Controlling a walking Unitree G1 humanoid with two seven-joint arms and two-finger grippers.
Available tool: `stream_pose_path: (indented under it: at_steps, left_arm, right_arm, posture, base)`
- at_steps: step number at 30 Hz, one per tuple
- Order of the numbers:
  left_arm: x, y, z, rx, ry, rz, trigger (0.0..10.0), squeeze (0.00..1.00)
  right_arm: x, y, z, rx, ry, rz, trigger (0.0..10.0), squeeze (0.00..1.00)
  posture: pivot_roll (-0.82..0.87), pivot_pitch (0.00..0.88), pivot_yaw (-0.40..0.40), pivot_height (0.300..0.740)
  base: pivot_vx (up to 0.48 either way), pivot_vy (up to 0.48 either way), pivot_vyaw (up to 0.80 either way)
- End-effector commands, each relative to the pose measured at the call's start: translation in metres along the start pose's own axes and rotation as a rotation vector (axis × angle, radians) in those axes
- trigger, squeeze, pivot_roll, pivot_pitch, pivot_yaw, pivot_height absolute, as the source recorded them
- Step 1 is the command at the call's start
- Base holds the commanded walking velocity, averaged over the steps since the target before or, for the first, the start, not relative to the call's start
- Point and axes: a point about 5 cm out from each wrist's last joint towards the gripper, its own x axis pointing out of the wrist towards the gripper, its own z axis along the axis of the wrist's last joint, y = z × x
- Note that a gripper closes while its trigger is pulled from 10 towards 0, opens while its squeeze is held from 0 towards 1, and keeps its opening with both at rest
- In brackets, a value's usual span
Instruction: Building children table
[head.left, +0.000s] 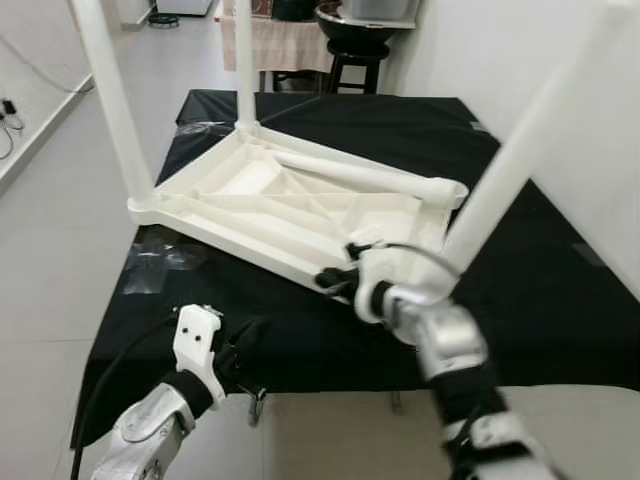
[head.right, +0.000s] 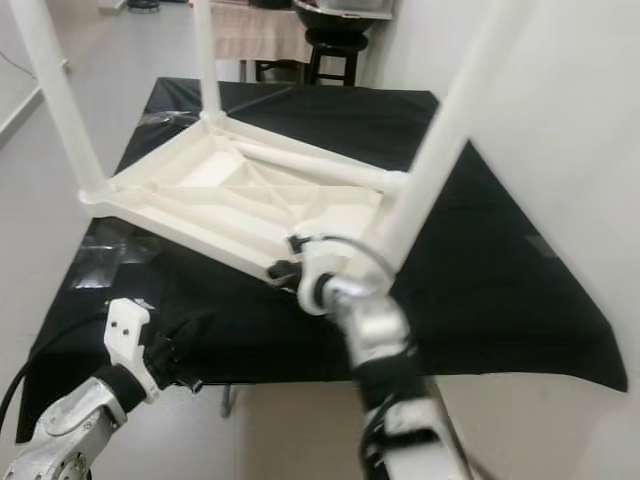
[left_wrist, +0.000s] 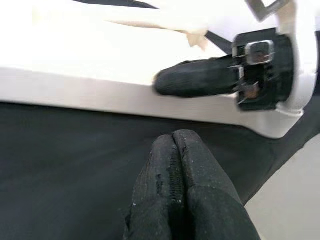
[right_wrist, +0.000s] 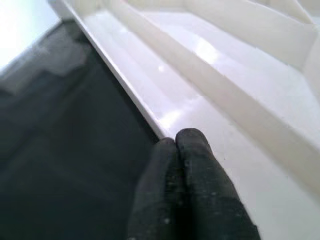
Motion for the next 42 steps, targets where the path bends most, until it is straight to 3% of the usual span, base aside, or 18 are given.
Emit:
stream_pose_path:
  at_steps: [1, 3, 4, 5, 10, 11, 15, 16, 18, 21, 23, 24, 25, 26, 33, 35, 38, 42]
  left_arm:
    - [-0.002, 0.0, -0.004, -0.016, 0.017, -0.002, 10.0, 0.0]
    - [-0.002, 0.0, -0.004, -0.016, 0.017, -0.003, 10.0, 0.0]
    - [-0.001, 0.0, -0.004, -0.016, 0.018, -0.004, 10.0, 0.0]
    - [-0.001, -0.001, -0.005, -0.015, 0.019, -0.006, 10.0, 0.0]
    - [0.0, -0.001, -0.005, -0.009, 0.017, -0.002, 10.0, 0.0]
    - [0.0, -0.001, -0.005, -0.007, 0.016, 0.003, 10.0, 0.0]
    - [0.0, -0.001, -0.005, -0.004, 0.016, 0.006, 10.0, 0.0]
    - [-0.001, 0.001, -0.004, -0.011, 0.008, 0.021, 10.0, 0.0]
    - [-0.001, 0.001, -0.004, -0.011, 0.008, 0.021, 10.0, 0.0]
    - [-0.002, 0.004, -0.002, -0.027, -0.009, 0.055, 10.0, 0.0]
    - [-0.004, 0.011, 0.001, -0.064, -0.039, 0.115, 10.0, 0.0]
    - [-0.006, 0.014, 0.002, -0.078, -0.051, 0.139, 10.0, 0.0]
    - [-0.007, 0.017, 0.002, -0.086, -0.059, 0.156, 10.0, 0.0]
    - [-0.008, 0.018, 0.002, -0.085, -0.06, 0.163, 10.0, 0.0]
    - [-0.009, 0.019, 0.003, -0.074, -0.053, 0.161, 10.0, 0.0]
    - [-0.009, 0.019, 0.002, -0.069, -0.047, 0.155, 10.0, 0.0]
    - [-0.01, 0.017, 0.001, -0.056, -0.031, 0.134, 10.0, 0.0]
    - [-0.009, 0.017, 0.001, -0.054, -0.028, 0.132, 10.0, 0.0]
  right_arm:
    - [0.006, 0.007, -0.027, 0.07, 0.107, -0.008, 0.4, 0.0]
    - [0.009, 0.013, -0.024, 0.061, 0.083, -0.042, 0.4, 0.0]
    - [0.012, 0.016, -0.022, 0.042, 0.069, -0.078, 1.5, 0.0]
    - [0.018, 0.017, -0.019, 0.004, 0.056, -0.126, 10.0, 0.0]
    - [0.033, 0.019, -0.012, -0.097, 0.048, -0.194, 10.0, 0.04]
    - [0.034, 0.027, -0.002, -0.108, -0.007, -0.134, 10.0, 1.0]
    - [0.032, 0.037, 0.012, -0.101, -0.091, -0.031, 10.0, 1.0]
    - [0.024, 0.039, 0.014, -0.123, -0.125, 0.064, 10.0, 1.0]
    - [0.024, 0.039, 0.014, -0.123, -0.125, 0.064, 10.0, 1.0]
    - [0.008, 0.042, 0.015, -0.16, -0.164, 0.205, 10.0, 1.0]
    - [-0.02, 0.033, 0.001, -0.209, -0.135, 0.386, 10.0, 1.0]
    - [-0.033, 0.027, -0.006, -0.228, -0.116, 0.454, 10.0, 0.8]
    - [-0.045, 0.022, -0.011, -0.237, -0.099, 0.501, 10.0, 0.8]
    - [-0.057, 0.011, -0.015, -0.227, -0.082, 0.518, 10.0, 0.01]
    - [-0.102, -0.027, -0.024, -0.227, -0.025, 0.527, 10.0, 0.0]
    - [-0.121, -0.041, -0.023, -0.211, -0.009, 0.524, 10.0, 0.0]
    - [-0.171, -0.079, -0.015, -0.219, 0.068, 0.502, 10.0, 0.0]
    - [-0.194, -0.09, -0.015, -0.238, 0.158, 0.516, 10.0, 0.0]
  posture:
    - [-0.01, 0.092, -0.092, 0.74]
    - [-0.01, 0.091, -0.089, 0.74]
    - [-0.01, 0.091, -0.089, 0.74]
    - [0.0, 0.085, -0.099, 0.74]
    - [0.02, 0.083, -0.104, 0.74]
    - [0.02, 0.083, -0.104, 0.74]
    - [0.02, 0.082, -0.105, 0.74]
    - [0.01, 0.083, -0.1, 0.74]
    - [0.01, 0.083, -0.1, 0.74]
    - [0.01, 0.084, -0.098, 0.74]
    - [0.0, 0.087, -0.095, 0.74]
    - [-0.01, 0.087, -0.093, 0.74]
    - [-0.01, 0.088, -0.092, 0.74]
    - [-0.01, 0.089, -0.09, 0.74]
    - [-0.01, 0.09, -0.081, 0.74]
    - [-0.01, 0.09, -0.081, 0.74]
    - [-0.01, 0.094, -0.074, 0.74]
    - [-0.02, 0.095, -0.076, 0.74]
  base:
    - [0.0, 0.0, 0.0]
    - [0.0, 0.0, 0.0]
    - [0.0, 0.0, 0.0]
    - [0.0, 0.0, 0.0]
    - [0.0, 0.0, 0.0]
    - [0.0, 0.0, 0.0]
    - [0.0, 0.0, 0.0]
    - [0.0, 0.0, 0.0]
    - [0.0, 0.0, 0.0]
    - [0.0, 0.0, 0.0]
    - [0.0, 0.0, 0.0]
    - [0.0, 0.0, 0.0]
    - [0.0, 0.0, 0.0]
    - [0.0, 0.0, 0.0]
    - [0.0, 0.0, 0.0]
    - [0.0, 0.0, 0.0]
    - [0.0, 0.0, 0.0]
    - [0.0, 0.0, 0.0]
